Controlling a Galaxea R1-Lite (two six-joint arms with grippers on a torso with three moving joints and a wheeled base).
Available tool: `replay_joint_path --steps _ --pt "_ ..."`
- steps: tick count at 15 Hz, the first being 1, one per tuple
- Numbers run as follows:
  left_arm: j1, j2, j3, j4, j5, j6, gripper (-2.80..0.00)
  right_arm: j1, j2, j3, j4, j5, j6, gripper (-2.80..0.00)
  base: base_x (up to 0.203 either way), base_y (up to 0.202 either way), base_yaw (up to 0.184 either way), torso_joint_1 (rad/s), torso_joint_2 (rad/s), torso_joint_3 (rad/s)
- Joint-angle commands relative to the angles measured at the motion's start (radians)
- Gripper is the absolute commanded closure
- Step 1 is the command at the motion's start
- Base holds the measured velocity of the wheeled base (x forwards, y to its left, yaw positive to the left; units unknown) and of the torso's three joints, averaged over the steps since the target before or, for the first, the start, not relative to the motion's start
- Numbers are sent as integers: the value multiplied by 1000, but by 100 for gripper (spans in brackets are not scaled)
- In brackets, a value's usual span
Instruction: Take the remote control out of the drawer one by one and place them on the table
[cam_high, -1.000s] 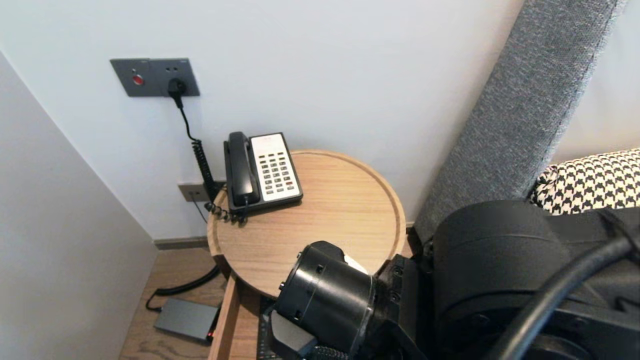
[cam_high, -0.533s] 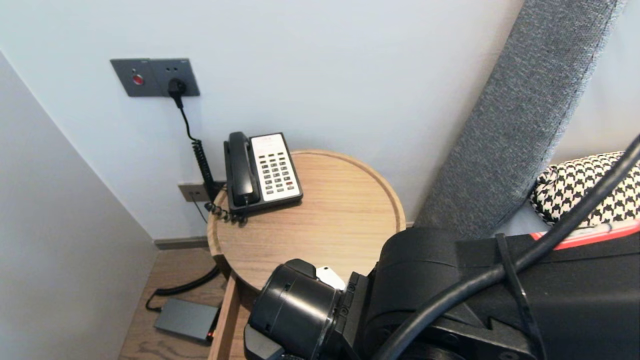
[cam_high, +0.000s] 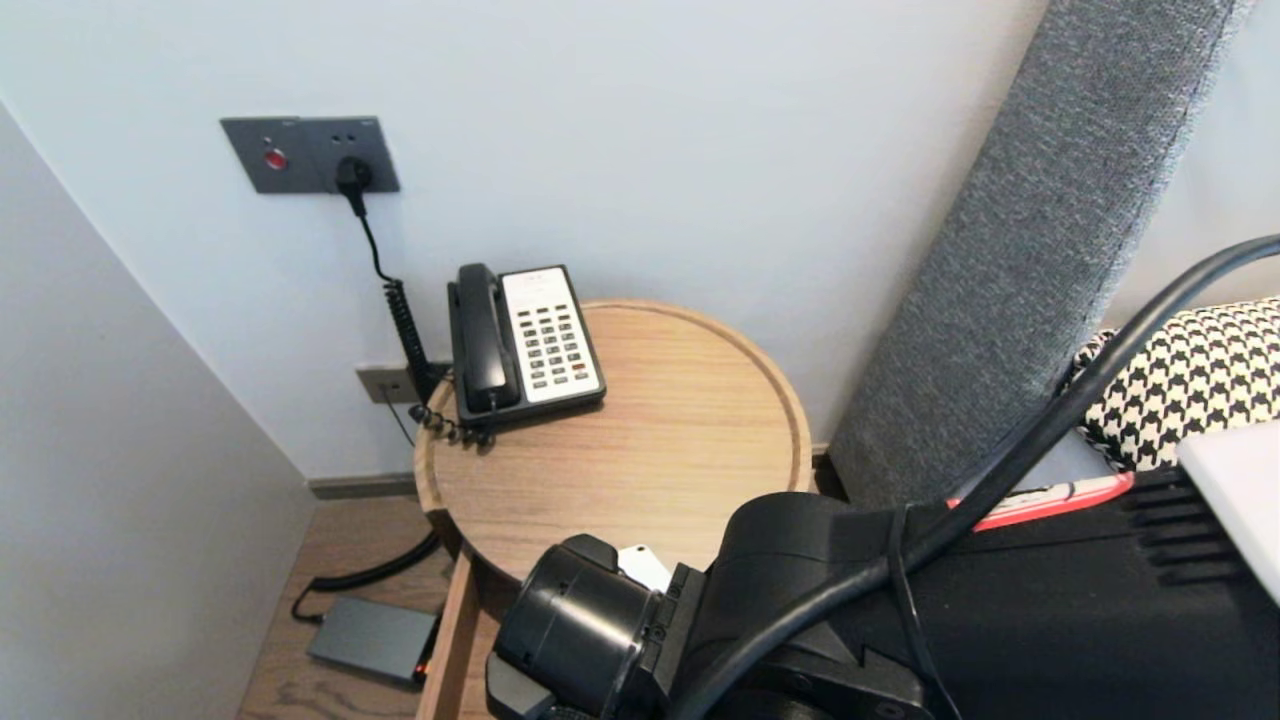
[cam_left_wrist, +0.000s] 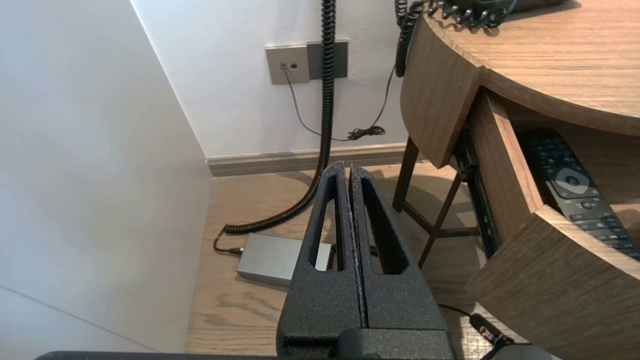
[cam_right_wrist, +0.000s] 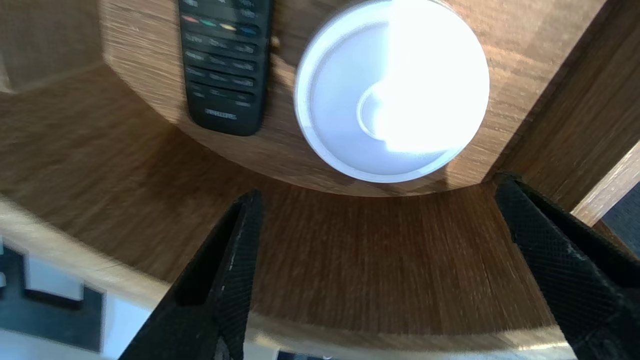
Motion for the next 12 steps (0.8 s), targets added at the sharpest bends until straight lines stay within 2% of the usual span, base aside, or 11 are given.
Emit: replay_joint_path --steps 1,12 --pt "0 -1 12 -1 0 0 0 -1 3 24 -4 -3 3 -280 0 0 0 0 0 0" --pt "0 -1 12 -1 0 0 0 -21 33 58 -78 -5 -2 -280 0 0 0 0 0 0"
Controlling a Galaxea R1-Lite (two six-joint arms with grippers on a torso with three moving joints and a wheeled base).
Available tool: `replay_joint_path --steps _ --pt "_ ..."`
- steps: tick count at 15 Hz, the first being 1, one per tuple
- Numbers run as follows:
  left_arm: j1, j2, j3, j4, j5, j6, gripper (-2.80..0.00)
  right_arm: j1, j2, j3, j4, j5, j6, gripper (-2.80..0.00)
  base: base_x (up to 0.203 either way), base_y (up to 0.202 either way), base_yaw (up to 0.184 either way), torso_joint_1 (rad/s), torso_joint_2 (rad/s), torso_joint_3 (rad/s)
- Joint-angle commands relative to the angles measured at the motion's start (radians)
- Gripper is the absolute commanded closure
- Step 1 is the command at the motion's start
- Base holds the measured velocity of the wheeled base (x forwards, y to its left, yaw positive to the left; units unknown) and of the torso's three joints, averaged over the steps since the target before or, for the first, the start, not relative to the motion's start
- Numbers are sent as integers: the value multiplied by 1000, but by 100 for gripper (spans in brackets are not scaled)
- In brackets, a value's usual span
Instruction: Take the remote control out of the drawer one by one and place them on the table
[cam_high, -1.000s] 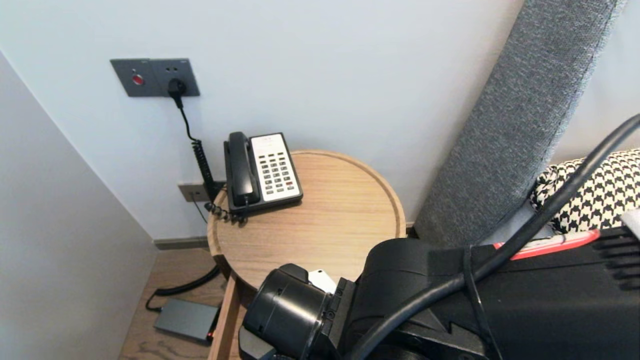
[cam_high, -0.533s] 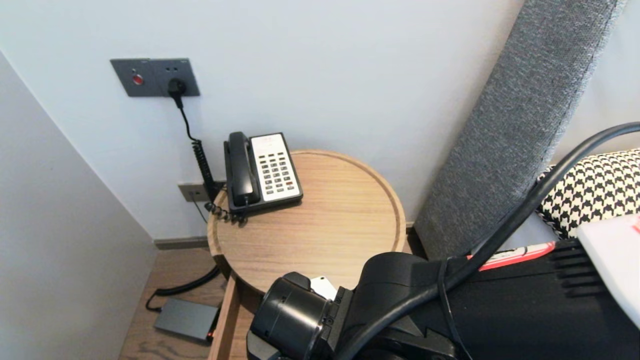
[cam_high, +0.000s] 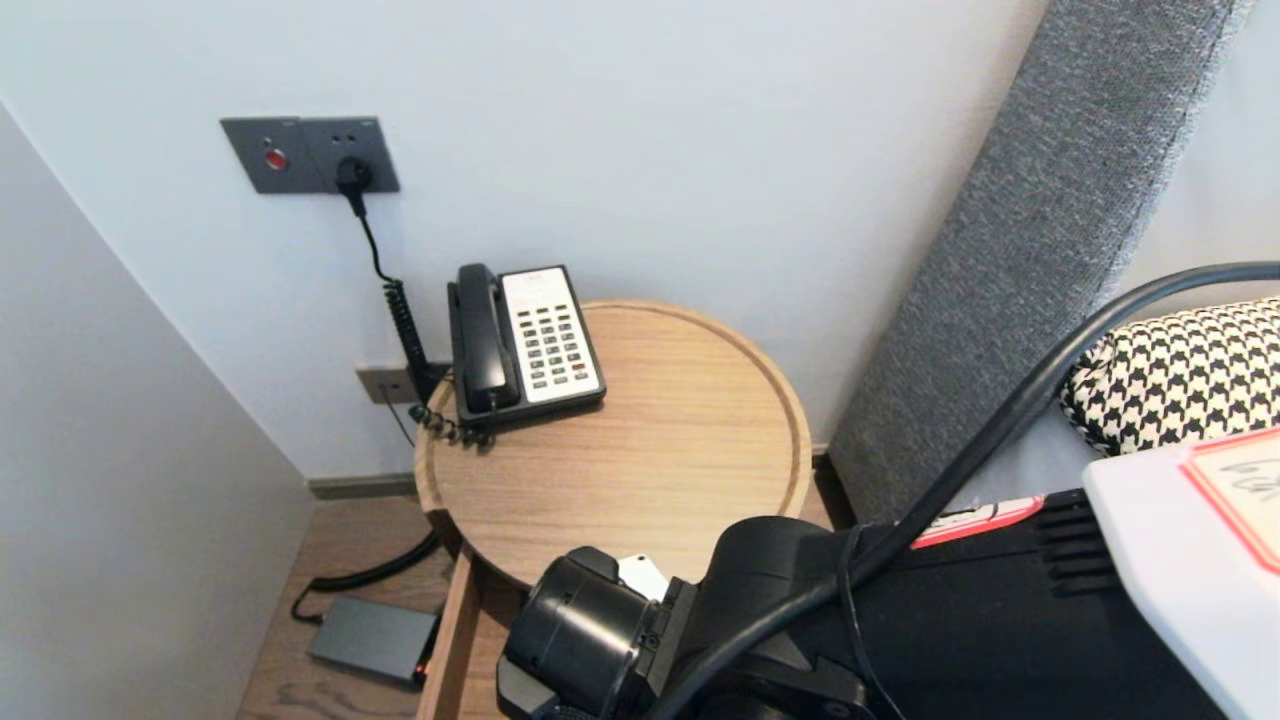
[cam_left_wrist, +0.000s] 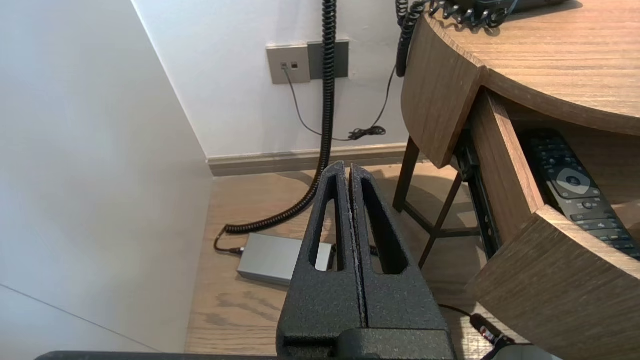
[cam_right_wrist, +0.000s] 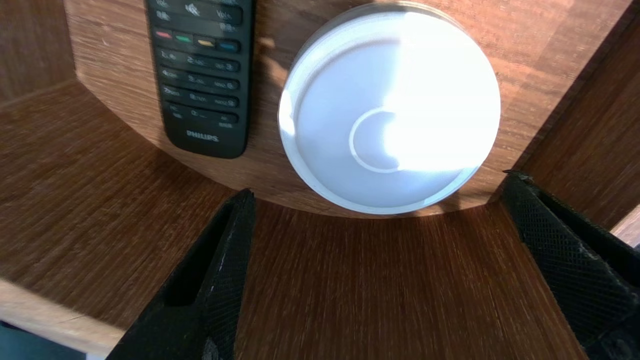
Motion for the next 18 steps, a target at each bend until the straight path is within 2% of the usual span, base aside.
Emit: replay_joint_path --steps 1,18 --pt "0 -1 12 -1 0 0 0 -5 3 12 -6 -1 3 -280 0 0 0 0 0 0" --pt "1 -1 12 -1 0 0 0 -12 20 78 -78 0 1 -280 0 0 0 0 0 0"
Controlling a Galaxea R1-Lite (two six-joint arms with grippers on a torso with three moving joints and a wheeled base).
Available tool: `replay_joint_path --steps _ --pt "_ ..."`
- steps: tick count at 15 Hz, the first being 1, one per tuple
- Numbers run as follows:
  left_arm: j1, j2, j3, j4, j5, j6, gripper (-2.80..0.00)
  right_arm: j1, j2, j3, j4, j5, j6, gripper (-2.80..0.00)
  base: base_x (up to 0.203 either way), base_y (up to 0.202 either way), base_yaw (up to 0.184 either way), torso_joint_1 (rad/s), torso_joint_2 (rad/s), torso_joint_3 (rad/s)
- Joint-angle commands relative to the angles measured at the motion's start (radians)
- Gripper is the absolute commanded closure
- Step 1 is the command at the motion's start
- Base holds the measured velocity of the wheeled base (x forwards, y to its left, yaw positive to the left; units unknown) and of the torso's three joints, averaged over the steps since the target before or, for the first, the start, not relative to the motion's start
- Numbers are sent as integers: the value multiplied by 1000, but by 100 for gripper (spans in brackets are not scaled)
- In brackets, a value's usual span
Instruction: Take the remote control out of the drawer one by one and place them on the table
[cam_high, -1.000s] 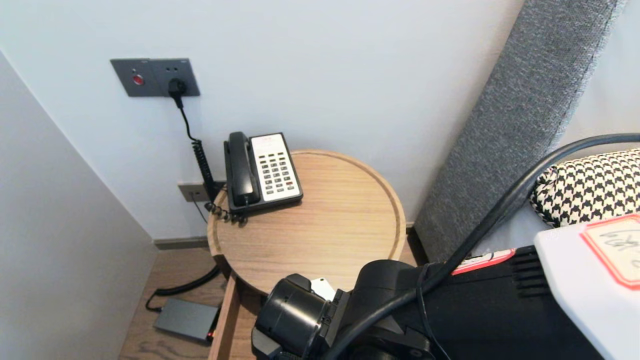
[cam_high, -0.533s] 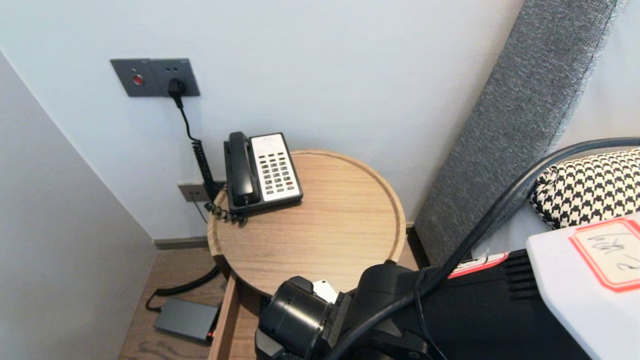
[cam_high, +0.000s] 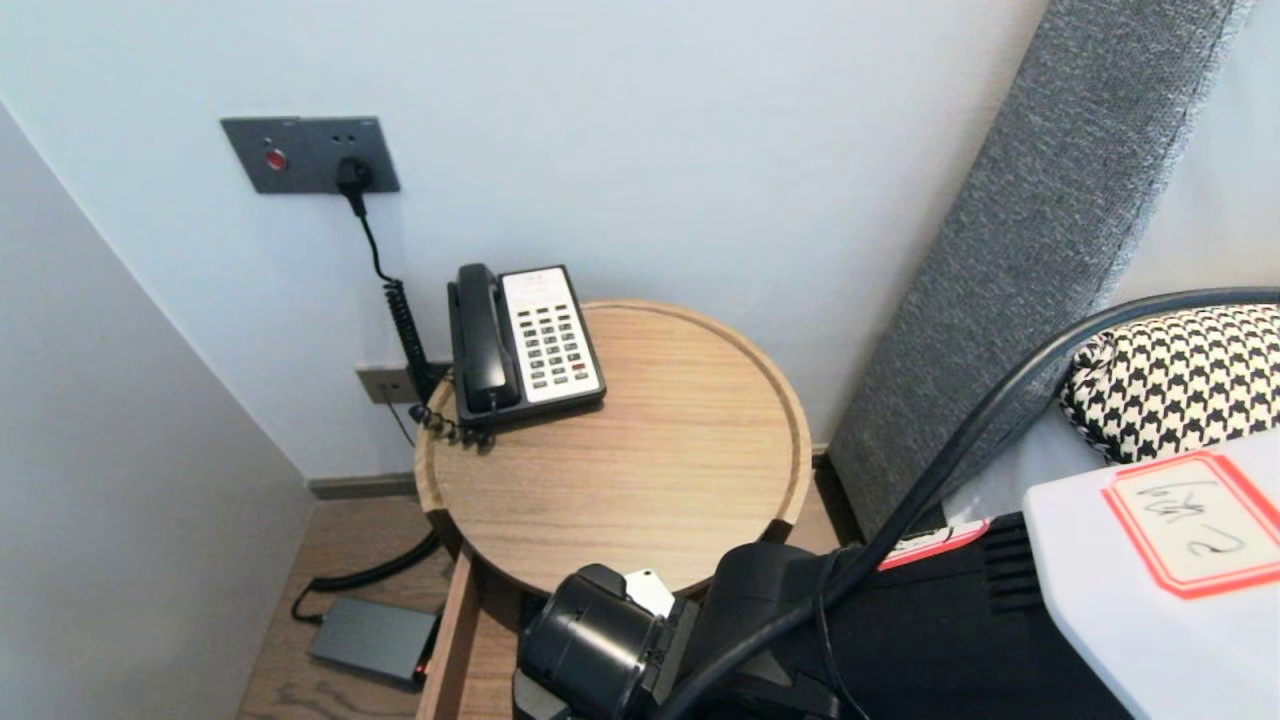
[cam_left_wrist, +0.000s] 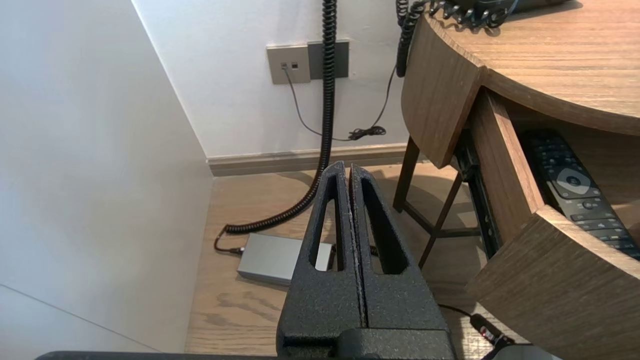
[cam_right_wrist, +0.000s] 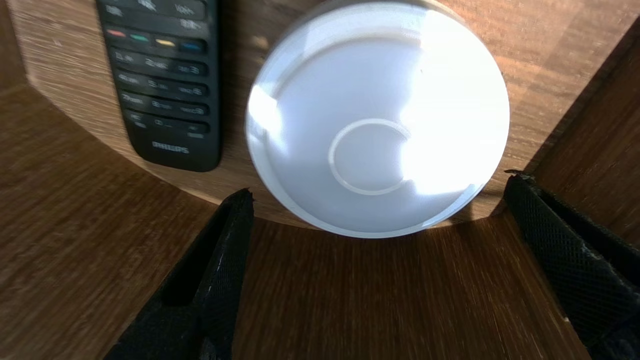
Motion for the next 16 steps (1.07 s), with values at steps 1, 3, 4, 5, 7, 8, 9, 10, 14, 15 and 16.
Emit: replay_joint_path --steps 1,3,4,5,7,8,9,10,14,15,16 --pt "1 -1 12 -1 0 0 0 1 3 11 -8 -1 4 -280 0 0 0 0 0 0" --pt "1 -1 12 -1 0 0 0 2 6 11 -8 -1 4 -280 0 0 0 0 0 0" --pt "0 -1 12 -1 0 0 0 2 6 11 -8 -1 4 -280 0 0 0 0 0 0" --pt "1 -1 12 -1 0 0 0 2 6 11 -8 -1 4 -280 0 0 0 0 0 0" --pt "1 -1 12 -1 0 0 0 2 8 13 -8 -1 4 -280 0 0 0 0 0 0" --pt "1 -1 12 -1 0 0 0 4 8 16 -9 -1 4 -280 0 0 0 0 0 0" --pt "0 -1 12 -1 0 0 0 4 8 18 -9 -1 4 -280 0 0 0 0 0 0" --pt "1 -1 12 -1 0 0 0 5 10 18 -9 -1 4 -280 0 0 0 0 0 0" --pt "1 -1 12 -1 0 0 0 5 13 18 -9 -1 4 0 0 0 0 0 0 0" --pt "0 -1 12 -1 0 0 0 5 13 18 -9 -1 3 0 0 0 0 0 0 0" --pt "0 -1 12 -1 0 0 0 5 13 18 -9 -1 3 0 0 0 0 0 0 0"
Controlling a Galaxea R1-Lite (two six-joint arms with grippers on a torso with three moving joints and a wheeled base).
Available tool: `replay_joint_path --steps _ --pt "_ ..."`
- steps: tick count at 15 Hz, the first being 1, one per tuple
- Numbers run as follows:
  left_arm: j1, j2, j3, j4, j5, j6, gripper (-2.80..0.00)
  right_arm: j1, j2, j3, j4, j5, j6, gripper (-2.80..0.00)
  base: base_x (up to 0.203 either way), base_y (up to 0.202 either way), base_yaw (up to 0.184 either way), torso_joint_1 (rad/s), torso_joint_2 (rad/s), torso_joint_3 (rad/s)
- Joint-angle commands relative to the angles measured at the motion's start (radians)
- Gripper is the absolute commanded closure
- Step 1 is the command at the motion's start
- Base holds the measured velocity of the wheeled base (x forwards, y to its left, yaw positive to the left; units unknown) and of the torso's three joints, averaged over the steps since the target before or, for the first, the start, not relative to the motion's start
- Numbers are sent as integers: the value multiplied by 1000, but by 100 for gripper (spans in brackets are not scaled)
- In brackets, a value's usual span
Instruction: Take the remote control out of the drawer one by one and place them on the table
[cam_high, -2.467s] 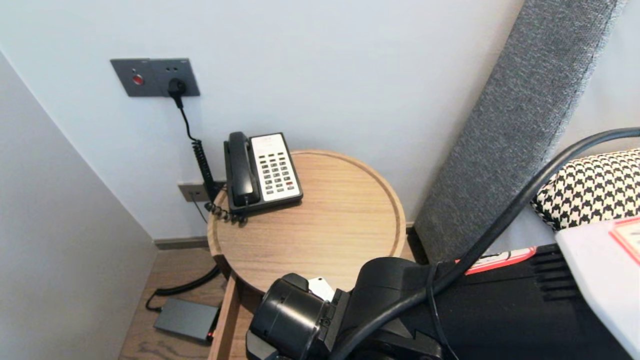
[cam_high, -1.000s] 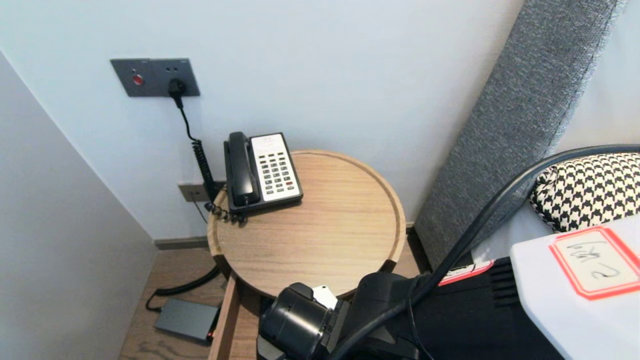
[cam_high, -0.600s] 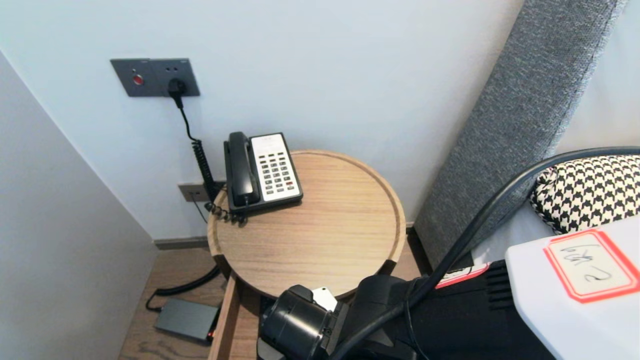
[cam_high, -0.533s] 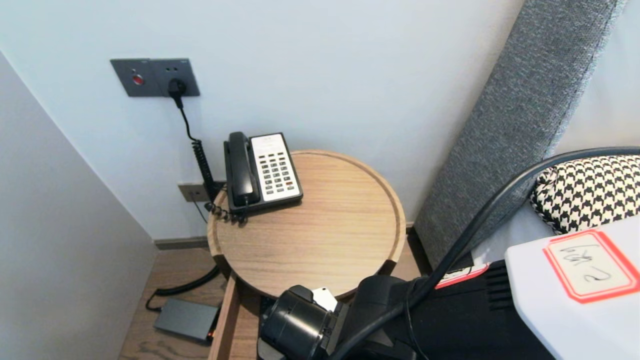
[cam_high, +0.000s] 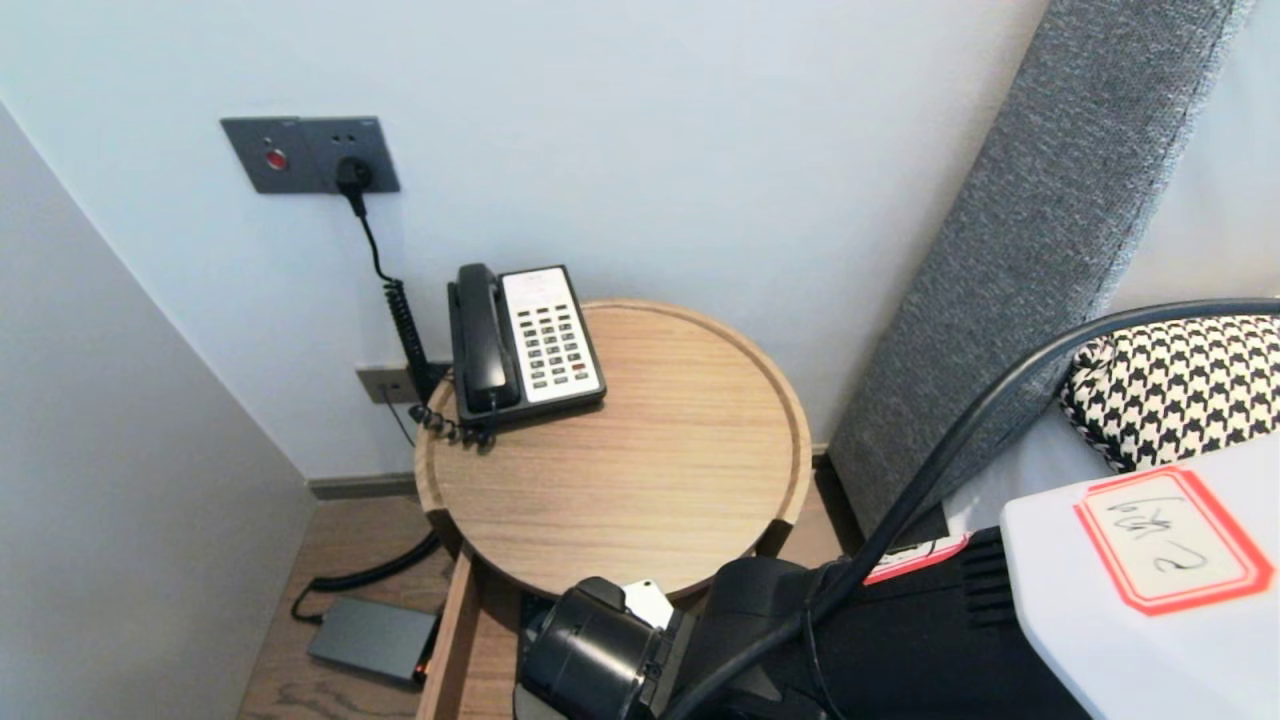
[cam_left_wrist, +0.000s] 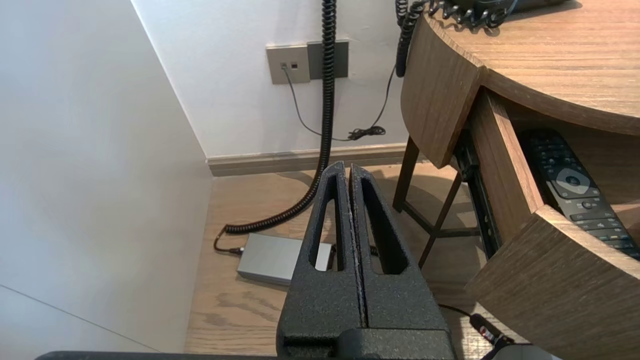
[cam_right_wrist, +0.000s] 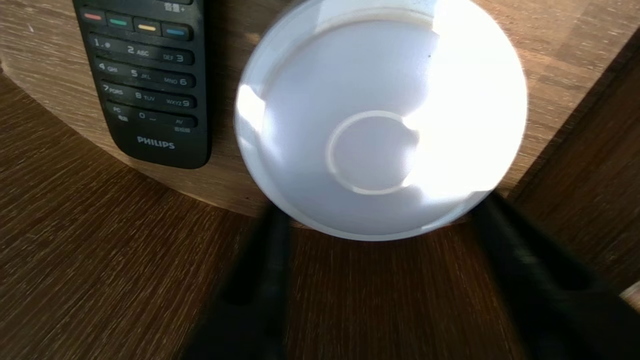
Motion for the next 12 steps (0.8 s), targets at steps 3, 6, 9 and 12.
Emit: replay_joint_path --steps 3,6,9,12 --pt "0 -1 12 -1 0 1 0 2 2 -1 3 -1 4 0 0 0 0 0 0 0" --pt "1 -1 12 -1 0 1 0 3 2 -2 3 -3 4 0 0 0 0 0 0 0" --pt "1 -1 12 -1 0 1 0 3 -1 1 3 -3 4 0 0 0 0 0 0 0" --pt "1 -1 12 -1 0 1 0 6 -8 9 3 -6 4 -280 0 0 0 0 0 0"
